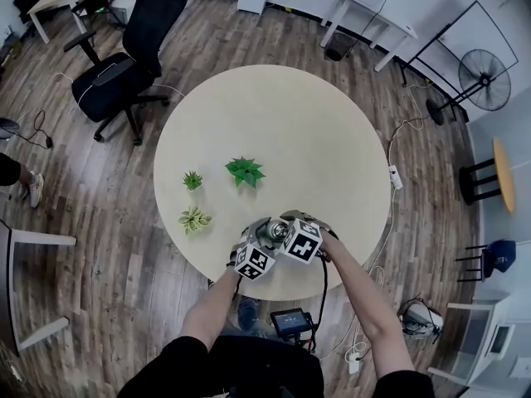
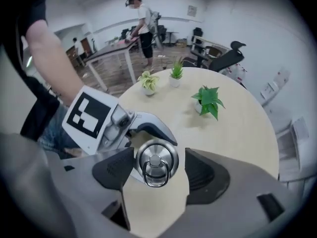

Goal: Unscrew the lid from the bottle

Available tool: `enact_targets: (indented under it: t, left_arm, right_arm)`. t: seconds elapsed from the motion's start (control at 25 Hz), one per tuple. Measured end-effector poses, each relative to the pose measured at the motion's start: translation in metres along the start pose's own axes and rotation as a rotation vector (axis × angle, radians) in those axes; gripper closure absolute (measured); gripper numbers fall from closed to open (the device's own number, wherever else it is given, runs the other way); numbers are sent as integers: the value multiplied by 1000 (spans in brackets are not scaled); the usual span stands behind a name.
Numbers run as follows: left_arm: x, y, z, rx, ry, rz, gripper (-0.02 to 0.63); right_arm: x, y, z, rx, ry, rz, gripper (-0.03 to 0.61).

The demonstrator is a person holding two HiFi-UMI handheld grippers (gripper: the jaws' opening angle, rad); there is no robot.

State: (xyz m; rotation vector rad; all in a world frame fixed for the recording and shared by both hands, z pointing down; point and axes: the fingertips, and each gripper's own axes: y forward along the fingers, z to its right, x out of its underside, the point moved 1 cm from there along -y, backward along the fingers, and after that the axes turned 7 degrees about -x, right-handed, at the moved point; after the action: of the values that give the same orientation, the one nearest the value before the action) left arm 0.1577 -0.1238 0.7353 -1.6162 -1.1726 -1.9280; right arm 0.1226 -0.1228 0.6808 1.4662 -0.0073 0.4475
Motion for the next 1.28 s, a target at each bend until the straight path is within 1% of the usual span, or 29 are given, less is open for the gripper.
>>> enact_targets:
  t: [0.08, 0.12, 0.24, 0.28, 0.32, 0.36, 0.4, 0.44, 0.48, 0.52, 0.64, 0.72, 0.76, 0.8, 0.88, 1.0, 1.04, 1.16, 1.28]
  left_arm:
    - [1, 0, 0, -1, 0, -1, 241]
    - [1, 0, 0, -2, 0, -2, 241]
    - [1, -1, 0, -4, -1, -2, 241]
    - [1, -1, 0, -3, -1, -2, 241]
    - [1, -1, 0, -2, 0, -2, 241]
    - [1, -1, 0, -1, 1, -2, 241]
    - [1, -1, 0, -1, 2, -1, 241]
    - [1, -1, 0, -1, 2, -1, 241]
    - [1, -1, 0, -2, 1, 0, 241]
    - [1, -1, -1, -2, 1, 1, 241]
    - [1, -1, -1, -2, -1, 4, 241]
    - [0, -1, -2, -3, -4, 5, 241]
    - [0, -1, -1, -3, -4, 4, 241]
    - [0, 0, -1, -1, -2, 4, 241]
    - [0, -1, 0, 2, -1, 3, 241]
    - [0, -2, -1, 2, -2, 2, 241]
    - [0, -1, -1, 2, -2, 3, 241]
    - [0, -1, 0, 3, -1, 5, 241]
    - [0, -2, 0, 3, -2, 4, 241]
  right_arm:
    - [-9, -11, 7, 38, 163, 106, 244]
    - [-12, -17, 12, 71, 264, 162, 242]
    - [-13, -31, 23, 147, 616, 319, 272]
    - [-12, -32, 24, 162, 720, 354, 265]
    - [-10, -31, 23, 179, 801, 367, 245]
    - [-8, -27, 20, 198, 857, 357, 244]
    - [-4, -22, 18, 217, 893, 325, 219]
    - [0, -17, 15, 238, 917, 283, 220]
    - [4, -13, 13, 260, 936, 246, 231]
    - [7, -9, 12, 279, 959, 223, 260]
    - [8, -4, 11, 300, 1030, 224, 290]
    - [9, -6, 13, 317, 1031, 218, 311]
    - [9, -7, 14, 317, 1020, 215, 311]
    - [10, -6, 14, 307, 1000, 215, 313]
    - [9, -6, 12, 267, 922, 216, 313]
    - [7, -6, 10, 196, 747, 207, 313]
    - [6, -5, 9, 174, 673, 198, 313]
    - [3, -3, 3, 118, 399, 139, 313]
    - [4, -3, -2, 62, 188, 80, 313]
